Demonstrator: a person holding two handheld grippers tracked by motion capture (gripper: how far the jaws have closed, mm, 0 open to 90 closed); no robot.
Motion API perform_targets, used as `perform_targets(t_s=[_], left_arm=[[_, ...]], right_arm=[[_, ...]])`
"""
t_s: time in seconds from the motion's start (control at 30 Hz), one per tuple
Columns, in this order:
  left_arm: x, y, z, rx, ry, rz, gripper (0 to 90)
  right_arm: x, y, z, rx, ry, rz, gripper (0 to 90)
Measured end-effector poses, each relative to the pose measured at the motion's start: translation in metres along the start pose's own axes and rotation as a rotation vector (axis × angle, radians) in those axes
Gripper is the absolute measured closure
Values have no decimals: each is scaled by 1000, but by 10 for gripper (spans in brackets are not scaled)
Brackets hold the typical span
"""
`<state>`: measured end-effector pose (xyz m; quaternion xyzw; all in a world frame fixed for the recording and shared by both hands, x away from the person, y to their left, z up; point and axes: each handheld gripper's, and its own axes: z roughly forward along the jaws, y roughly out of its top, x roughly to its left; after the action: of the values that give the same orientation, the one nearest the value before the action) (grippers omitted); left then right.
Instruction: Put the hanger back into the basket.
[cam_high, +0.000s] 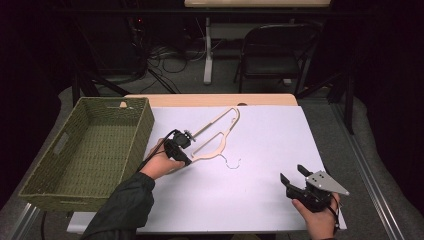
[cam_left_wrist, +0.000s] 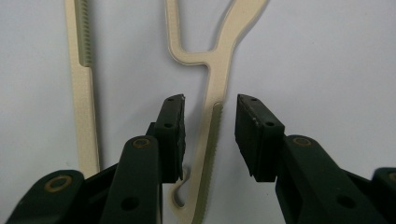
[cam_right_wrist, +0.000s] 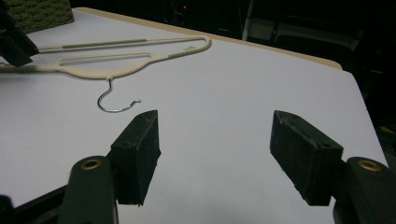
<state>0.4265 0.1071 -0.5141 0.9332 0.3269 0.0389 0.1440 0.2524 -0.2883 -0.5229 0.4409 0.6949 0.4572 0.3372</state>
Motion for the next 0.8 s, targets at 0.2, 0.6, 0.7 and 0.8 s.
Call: perform_targets(t_s=[0.2,0.6,0.7,0.8], left_arm=[[0,0,3,20,-1,6,661],[-2,1,11,53,3,27,740],[-2,0,13,60,2,31,742],[-1,0,13,58,1,33,745]], right_arm=[[0,0,0,0,-1,-2,329],[-1,0,1,-13,-3,3,329],[-1,-1,1,-16,-3,4,330],[-1,-1,1,-11,-3,3,329]])
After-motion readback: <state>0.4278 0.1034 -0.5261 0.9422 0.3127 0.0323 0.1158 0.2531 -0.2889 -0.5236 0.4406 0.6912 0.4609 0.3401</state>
